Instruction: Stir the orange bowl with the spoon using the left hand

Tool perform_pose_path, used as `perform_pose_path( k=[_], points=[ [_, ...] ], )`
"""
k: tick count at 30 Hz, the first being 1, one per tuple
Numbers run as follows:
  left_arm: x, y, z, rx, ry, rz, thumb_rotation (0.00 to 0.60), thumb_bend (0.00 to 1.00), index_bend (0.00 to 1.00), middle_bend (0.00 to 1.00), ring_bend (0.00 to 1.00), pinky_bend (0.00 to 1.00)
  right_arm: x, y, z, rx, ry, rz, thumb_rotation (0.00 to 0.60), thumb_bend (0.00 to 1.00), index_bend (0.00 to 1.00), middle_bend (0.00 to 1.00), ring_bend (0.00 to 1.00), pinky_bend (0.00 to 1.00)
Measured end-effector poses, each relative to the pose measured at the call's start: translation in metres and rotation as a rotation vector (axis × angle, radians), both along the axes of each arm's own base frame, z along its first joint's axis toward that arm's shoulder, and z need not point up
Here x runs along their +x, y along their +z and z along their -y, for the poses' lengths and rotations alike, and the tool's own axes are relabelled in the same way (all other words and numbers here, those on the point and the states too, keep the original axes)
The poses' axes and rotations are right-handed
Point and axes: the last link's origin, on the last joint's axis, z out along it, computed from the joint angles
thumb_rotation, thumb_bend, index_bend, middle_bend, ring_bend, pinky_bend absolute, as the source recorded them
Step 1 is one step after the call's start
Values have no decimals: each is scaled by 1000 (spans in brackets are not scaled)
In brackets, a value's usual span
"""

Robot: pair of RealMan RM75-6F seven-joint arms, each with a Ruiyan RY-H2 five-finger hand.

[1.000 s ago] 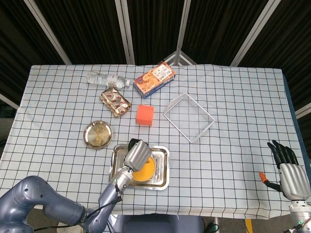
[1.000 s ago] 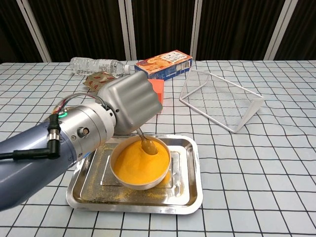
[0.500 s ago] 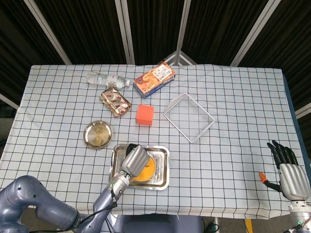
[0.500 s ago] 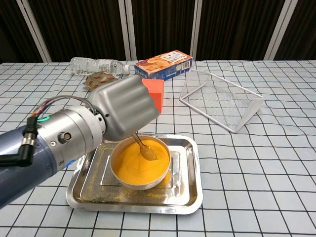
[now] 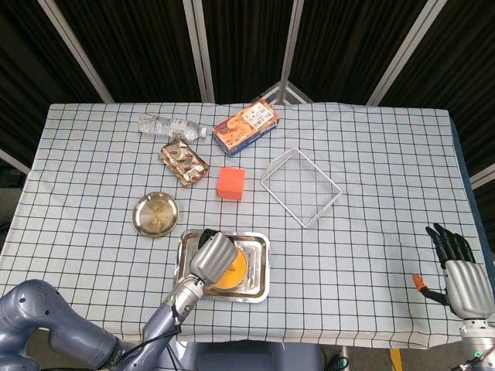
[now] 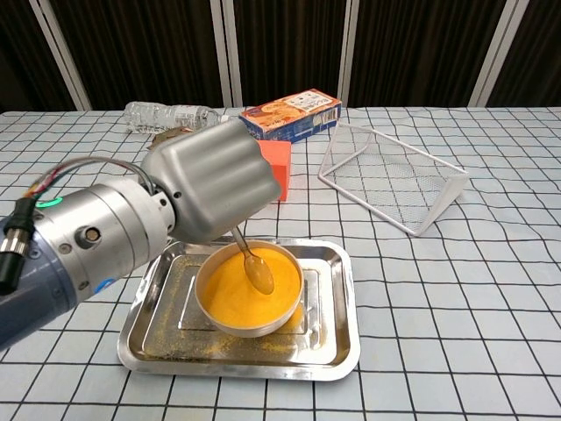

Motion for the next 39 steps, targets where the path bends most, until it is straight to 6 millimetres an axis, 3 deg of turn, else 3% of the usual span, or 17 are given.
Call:
perform_pose_path(
  k=[24, 39],
  points=[
    [-10, 11, -9, 67, -76, -63, 600, 833, 865, 1000, 961, 997, 0, -1, 0, 4, -4, -1, 600, 360, 0, 0, 0, 0],
    [-10, 6, -10, -37, 40, 33, 600, 833, 866, 1000, 961, 997, -1, 0, 0, 2, -7, 1, 600, 360, 0, 0, 0, 0]
  ],
)
